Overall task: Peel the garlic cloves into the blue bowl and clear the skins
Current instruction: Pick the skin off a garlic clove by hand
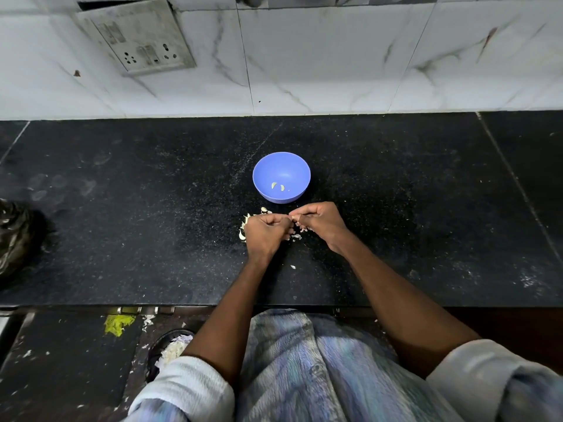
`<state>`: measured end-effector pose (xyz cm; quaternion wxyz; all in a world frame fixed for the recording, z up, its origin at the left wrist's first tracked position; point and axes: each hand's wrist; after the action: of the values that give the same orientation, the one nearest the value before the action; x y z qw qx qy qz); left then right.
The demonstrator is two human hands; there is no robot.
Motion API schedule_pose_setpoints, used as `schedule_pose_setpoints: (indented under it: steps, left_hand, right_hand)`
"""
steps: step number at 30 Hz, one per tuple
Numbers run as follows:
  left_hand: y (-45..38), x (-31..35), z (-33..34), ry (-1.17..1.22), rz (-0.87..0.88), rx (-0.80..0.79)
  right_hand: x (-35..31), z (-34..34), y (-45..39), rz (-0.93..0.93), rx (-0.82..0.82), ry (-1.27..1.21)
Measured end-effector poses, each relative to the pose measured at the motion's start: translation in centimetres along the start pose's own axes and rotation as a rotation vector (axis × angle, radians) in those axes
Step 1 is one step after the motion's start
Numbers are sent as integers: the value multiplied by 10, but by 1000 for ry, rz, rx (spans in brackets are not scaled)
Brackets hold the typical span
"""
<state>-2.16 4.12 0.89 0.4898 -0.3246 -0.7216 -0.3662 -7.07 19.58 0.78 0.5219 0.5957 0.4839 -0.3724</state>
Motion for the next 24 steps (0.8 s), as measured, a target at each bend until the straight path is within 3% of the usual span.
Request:
schedule_pose_setpoints:
  steps: [7, 13, 24]
  left_hand:
    - [0, -6, 2, 8, -24, -25]
    - [4, -3, 9, -40, 34, 51]
    - [4, -2, 9, 43, 70, 23]
  right_hand:
    - [-1, 0, -1, -50, -2, 63]
    - [2, 0, -1, -12, 3, 51]
    - [0, 4, -2, 35, -2, -107]
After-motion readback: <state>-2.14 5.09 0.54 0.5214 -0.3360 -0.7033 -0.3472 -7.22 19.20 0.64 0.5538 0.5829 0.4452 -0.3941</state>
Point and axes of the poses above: each hand's wrist, its own y-axis away from the middle knuckle, its own z-axis out of the palm, x = y × z, and after that the axes turned 13 degrees about x, right-handed
